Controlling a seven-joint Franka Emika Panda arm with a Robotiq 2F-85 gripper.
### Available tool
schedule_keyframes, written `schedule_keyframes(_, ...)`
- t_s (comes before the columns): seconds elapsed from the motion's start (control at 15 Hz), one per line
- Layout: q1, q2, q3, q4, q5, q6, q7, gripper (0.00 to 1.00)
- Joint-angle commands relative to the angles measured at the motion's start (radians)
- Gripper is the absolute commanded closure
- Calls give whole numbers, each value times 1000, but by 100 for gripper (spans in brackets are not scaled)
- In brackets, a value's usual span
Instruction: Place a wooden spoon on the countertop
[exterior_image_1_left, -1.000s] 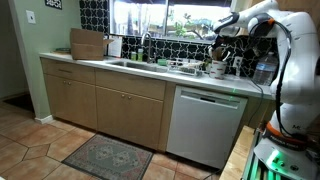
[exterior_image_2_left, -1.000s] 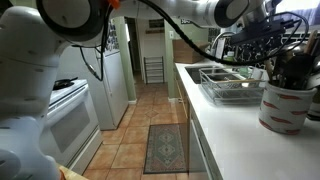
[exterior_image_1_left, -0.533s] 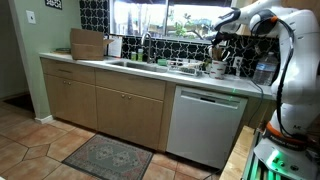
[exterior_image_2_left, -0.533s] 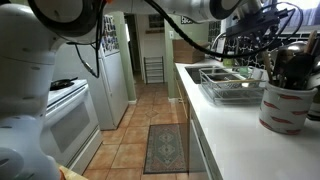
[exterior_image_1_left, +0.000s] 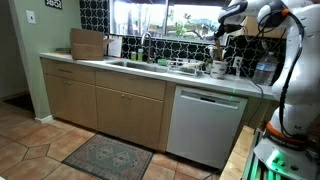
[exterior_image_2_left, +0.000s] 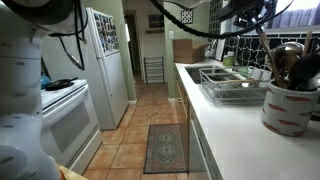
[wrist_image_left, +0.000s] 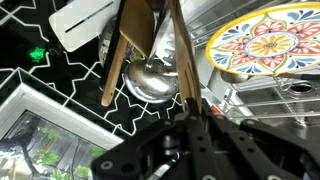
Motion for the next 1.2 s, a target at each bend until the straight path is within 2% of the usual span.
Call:
schedule_keyframes(0.0,31,-106,-16,-109,-79,12,17,99)
schedule_keyframes(0.33,47,-198,-13,-186,-191,9,52,99)
schedule_keyframes(0.73,67,-312,-1,-338,-479,-34,205,99)
schedule_keyframes(0.87,98,-338,-19,-387,-568,-53,252,99)
schedule_keyframes(1.13,122,-367,-5,-489,-681,-76,319,99)
